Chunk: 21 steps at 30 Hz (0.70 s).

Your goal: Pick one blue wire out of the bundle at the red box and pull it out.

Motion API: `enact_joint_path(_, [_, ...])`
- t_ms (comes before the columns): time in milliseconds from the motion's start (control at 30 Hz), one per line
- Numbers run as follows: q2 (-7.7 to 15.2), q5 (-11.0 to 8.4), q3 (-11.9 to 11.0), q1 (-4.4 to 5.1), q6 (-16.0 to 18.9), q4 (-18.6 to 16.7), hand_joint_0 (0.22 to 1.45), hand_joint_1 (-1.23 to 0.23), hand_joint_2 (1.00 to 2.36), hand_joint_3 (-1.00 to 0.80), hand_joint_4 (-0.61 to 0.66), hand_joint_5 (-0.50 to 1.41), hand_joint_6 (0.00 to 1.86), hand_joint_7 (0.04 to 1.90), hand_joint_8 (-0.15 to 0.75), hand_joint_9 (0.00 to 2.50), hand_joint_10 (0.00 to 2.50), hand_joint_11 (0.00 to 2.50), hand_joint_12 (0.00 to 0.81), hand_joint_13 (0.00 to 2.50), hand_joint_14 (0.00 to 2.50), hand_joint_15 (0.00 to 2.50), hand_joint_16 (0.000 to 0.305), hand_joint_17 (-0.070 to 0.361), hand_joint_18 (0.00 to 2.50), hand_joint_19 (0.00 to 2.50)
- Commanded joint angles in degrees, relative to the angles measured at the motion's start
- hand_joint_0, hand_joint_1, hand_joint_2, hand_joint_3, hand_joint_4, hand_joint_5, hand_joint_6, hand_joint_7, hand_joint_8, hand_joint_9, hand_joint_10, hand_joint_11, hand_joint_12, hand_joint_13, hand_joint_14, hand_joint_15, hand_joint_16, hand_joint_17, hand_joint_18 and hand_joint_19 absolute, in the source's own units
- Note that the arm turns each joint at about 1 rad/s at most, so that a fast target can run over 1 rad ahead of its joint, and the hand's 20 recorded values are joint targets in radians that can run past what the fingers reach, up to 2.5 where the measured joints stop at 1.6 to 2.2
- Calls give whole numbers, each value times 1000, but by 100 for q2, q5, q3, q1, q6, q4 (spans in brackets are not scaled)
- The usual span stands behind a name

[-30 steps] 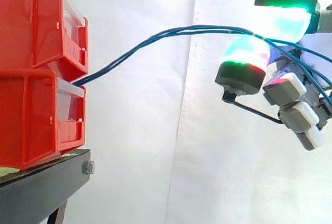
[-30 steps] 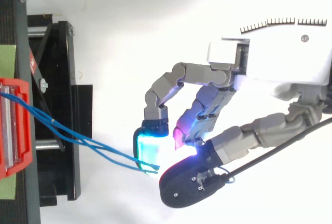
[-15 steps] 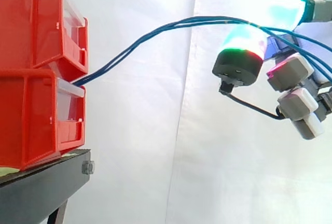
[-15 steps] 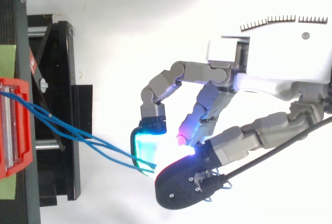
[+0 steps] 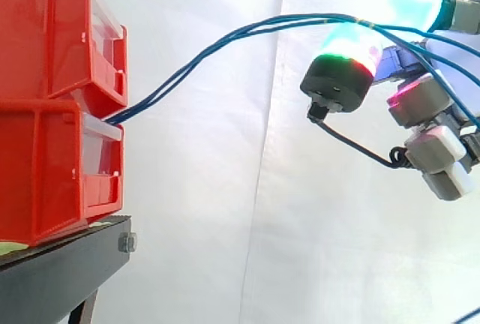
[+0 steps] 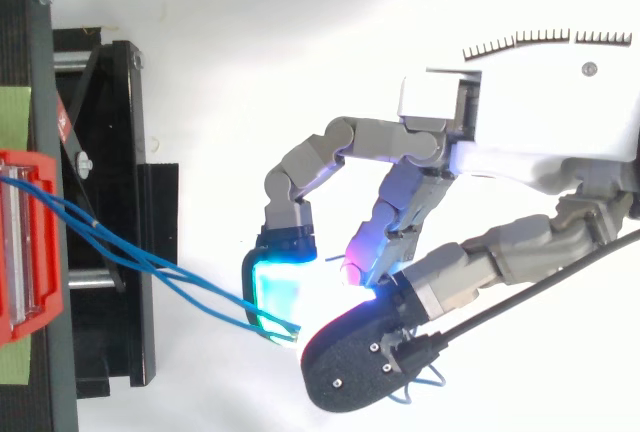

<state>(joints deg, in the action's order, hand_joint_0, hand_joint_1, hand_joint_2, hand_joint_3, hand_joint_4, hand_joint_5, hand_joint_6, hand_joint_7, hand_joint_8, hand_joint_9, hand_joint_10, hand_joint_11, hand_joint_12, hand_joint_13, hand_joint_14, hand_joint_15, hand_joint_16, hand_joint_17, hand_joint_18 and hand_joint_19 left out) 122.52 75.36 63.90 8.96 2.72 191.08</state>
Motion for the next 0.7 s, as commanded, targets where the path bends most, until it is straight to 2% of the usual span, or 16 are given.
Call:
enact_joint_path(0, [0, -4, 0, 0, -8, 0, 739, -801, 1005, -445, -284, -209, 942, 1334, 195, 1183, 14, 756, 323, 1084, 22, 602, 30, 67, 973, 606])
enact_joint_path(67, [0, -4, 0, 0, -8, 0, 704, -789, 1007, -430, -281, -198, 944, 1215, 190, 1189, 13, 755, 331, 1081, 22, 614, 35, 79, 975, 625])
enact_joint_path(133, [0, -4, 0, 0, -17, -18, 691, -785, 1010, -406, -274, -193, 943, 1194, 191, 1193, 12, 756, 334, 1077, 22, 621, 36, 81, 975, 636])
enact_joint_path(233, [0, -13, 0, 0, -26, -18, 717, -784, 1016, -318, -308, -184, 950, 1253, 204, 1204, 12, 766, 338, 1086, 22, 618, 36, 82, 999, 654])
enact_joint_path(300, [0, -4, 0, 0, -17, 0, 779, -775, 1018, -273, -315, -187, 964, 1367, 212, 1218, 12, 761, 337, 1099, 21, 624, 37, 82, 977, 692])
enact_joint_path(367, [0, 14, 0, 0, -17, 0, 820, -763, 1018, -277, -279, -196, 973, 1455, 210, 1188, 15, 753, 340, 1100, 20, 641, 36, 82, 965, 754])
enact_joint_path(567, [0, 5, -18, 0, -26, 9, 864, -722, 1013, -352, -261, -232, 983, 1541, 201, 1130, 14, 725, 335, 1091, 21, 647, 38, 85, 951, 803])
enact_joint_path(633, [0, -4, -18, 0, -61, 9, 865, -715, 1014, -340, -269, -233, 980, 1521, 193, 1131, 13, 697, 331, 1089, 19, 650, 38, 85, 931, 822])
enact_joint_path(667, [0, -4, -18, 0, -69, 0, 859, -719, 1016, -318, -234, -225, 968, 1547, 187, 1132, 12, 673, 324, 1091, 20, 659, 38, 85, 924, 819])
